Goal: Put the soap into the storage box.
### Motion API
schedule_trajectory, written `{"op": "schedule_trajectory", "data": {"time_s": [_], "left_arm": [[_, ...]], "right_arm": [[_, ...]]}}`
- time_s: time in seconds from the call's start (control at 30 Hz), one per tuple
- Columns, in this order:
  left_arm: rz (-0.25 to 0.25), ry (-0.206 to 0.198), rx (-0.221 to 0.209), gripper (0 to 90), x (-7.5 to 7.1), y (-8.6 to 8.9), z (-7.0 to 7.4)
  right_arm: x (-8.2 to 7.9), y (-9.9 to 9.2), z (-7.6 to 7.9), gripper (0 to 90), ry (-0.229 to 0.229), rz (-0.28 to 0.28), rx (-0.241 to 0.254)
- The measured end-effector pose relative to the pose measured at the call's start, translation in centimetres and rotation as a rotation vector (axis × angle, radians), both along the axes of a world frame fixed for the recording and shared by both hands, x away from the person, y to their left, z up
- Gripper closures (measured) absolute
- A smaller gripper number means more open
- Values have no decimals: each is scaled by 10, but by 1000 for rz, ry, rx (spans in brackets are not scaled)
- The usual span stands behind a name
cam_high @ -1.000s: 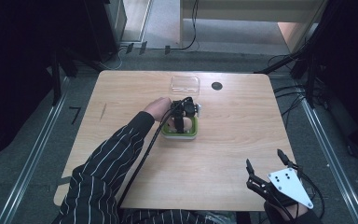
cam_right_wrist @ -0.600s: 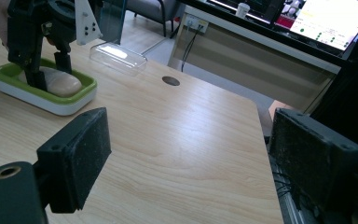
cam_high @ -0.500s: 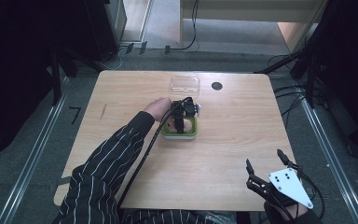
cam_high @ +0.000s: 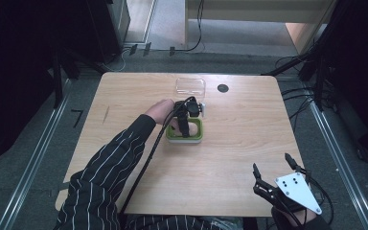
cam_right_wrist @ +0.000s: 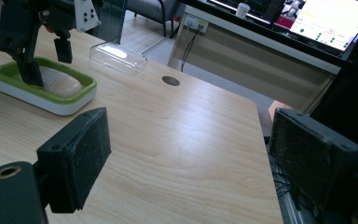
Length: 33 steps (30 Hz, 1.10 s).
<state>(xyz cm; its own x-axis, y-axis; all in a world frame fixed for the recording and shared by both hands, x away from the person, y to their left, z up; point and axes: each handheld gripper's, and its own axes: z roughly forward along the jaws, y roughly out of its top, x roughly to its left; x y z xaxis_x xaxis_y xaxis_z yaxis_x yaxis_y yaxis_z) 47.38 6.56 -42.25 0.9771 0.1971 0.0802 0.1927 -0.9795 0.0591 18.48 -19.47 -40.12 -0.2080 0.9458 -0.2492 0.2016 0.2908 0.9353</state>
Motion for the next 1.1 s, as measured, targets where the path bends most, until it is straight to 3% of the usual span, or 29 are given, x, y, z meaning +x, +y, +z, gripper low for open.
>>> {"op": "schedule_trajectory", "data": {"time_s": [0.27, 0.57, 0.9, 0.97, 1.1], "left_arm": [[108, 4, -8, 43, -5, 11, 9], [192, 3, -6, 25, -28, 30, 18], [250, 1, -6, 25, -58, 55, 29], [256, 5, 9, 26, -63, 60, 29], [278, 27, -8, 25, -76, 72, 25]], "right_arm": [[0, 0, 0, 135, 0, -1, 1], [0, 0, 0, 135, -3, 1, -2], [0, 1, 0, 135, -2, 1, -9], [0, 1, 0, 134, -3, 2, -10], [0, 1, 0, 134, -3, 3, -11]]}}
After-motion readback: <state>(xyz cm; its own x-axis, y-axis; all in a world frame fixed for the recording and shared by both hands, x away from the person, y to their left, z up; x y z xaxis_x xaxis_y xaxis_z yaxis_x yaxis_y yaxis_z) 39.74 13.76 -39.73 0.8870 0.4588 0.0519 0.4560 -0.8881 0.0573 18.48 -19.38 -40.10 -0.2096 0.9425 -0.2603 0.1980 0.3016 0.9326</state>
